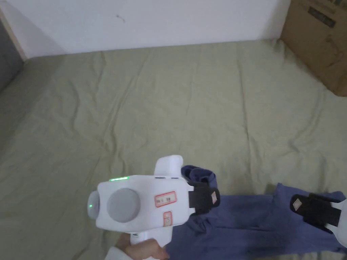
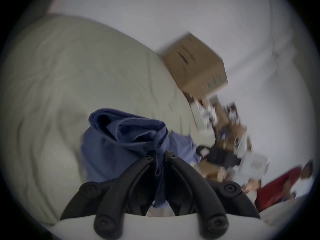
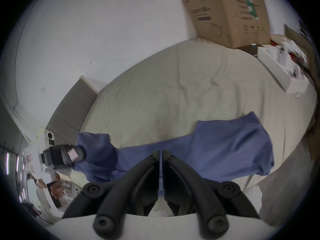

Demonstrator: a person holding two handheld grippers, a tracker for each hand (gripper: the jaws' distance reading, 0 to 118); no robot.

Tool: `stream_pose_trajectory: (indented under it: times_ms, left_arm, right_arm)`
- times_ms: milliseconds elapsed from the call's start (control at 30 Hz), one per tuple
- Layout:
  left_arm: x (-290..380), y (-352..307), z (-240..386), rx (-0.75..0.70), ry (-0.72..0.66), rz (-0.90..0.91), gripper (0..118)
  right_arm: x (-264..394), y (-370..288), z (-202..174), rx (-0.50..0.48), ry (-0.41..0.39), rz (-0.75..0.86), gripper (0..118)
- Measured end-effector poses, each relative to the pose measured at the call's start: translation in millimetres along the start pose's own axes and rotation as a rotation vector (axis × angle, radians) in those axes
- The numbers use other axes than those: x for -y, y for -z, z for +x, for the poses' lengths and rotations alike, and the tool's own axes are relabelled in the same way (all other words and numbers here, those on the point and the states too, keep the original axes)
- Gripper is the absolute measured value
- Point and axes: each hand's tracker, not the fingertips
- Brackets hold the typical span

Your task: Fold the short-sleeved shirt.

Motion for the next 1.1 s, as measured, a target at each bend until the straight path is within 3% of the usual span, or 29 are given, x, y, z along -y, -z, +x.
stream_pose_trajectory:
  times_ms: [100,200,233,300,333,367,600,633,700,733,833,933,1000,1100]
  left_arm:
    - [11.9,61.0,23.0,-0.043,0.139,-0.118,9]
    - [28.7,102.8,26.0,-0.055,0.165,-0.238,10]
    - [33.0,105.4,18.8,-0.045,0.133,-0.271,17]
    - [39.7,106.2,10.2,-0.054,0.049,-0.264,82]
    - [37.1,97.2,6.8,-0.047,0.012,-0.232,106]
    - [29.4,87.0,2.6,-0.032,-0.028,-0.193,113]
    - [-0.6,15.5,-27.7,-0.006,-0.187,0.044,104]
    - [0.2,16.3,-31.0,-0.061,-0.174,0.031,92]
    - [5.2,27.5,-36.1,-0.190,-0.132,-0.025,21]
    - [13.1,34.7,-41.2,-0.209,-0.117,-0.064,3]
    - [36.7,74.0,-34.2,-0.050,-0.172,-0.195,3]
    - [52.3,100.8,-11.4,-0.082,-0.054,-0.318,4]
    - [56.3,105.1,3.8,-0.054,0.013,-0.342,3]
    - [50.6,91.9,12.2,0.057,-0.028,-0.305,4]
  right_arm:
    - [-1.5,-13.9,37.0,0.019,0.079,0.028,4]
    - [0.8,-24.5,65.6,0.053,0.122,0.041,4]
    - [1.8,-27.1,71.5,0.061,0.131,0.044,4]
    - [3.4,-30.3,75.6,0.072,0.149,0.046,4]
    - [3.8,-31.3,78.4,0.074,0.152,0.046,4]
    - [4.2,-31.6,79.8,0.076,0.153,0.046,4]
    - [6.7,-21.9,62.9,0.055,0.140,0.036,4]
    - [7.5,-20.4,60.7,0.047,0.139,0.032,4]
    - [8.9,-16.7,57.6,0.037,0.132,0.023,4]
    - [9.9,-16.1,55.7,0.035,0.127,0.017,4]
    - [12.0,-16.1,55.9,0.030,0.122,0.008,4]
    - [12.7,-17.4,57.3,0.041,0.131,0.004,4]
    - [11.9,-19.8,59.5,0.049,0.138,0.005,4]
    - [9.9,-23.3,58.4,0.060,0.131,0.008,4]
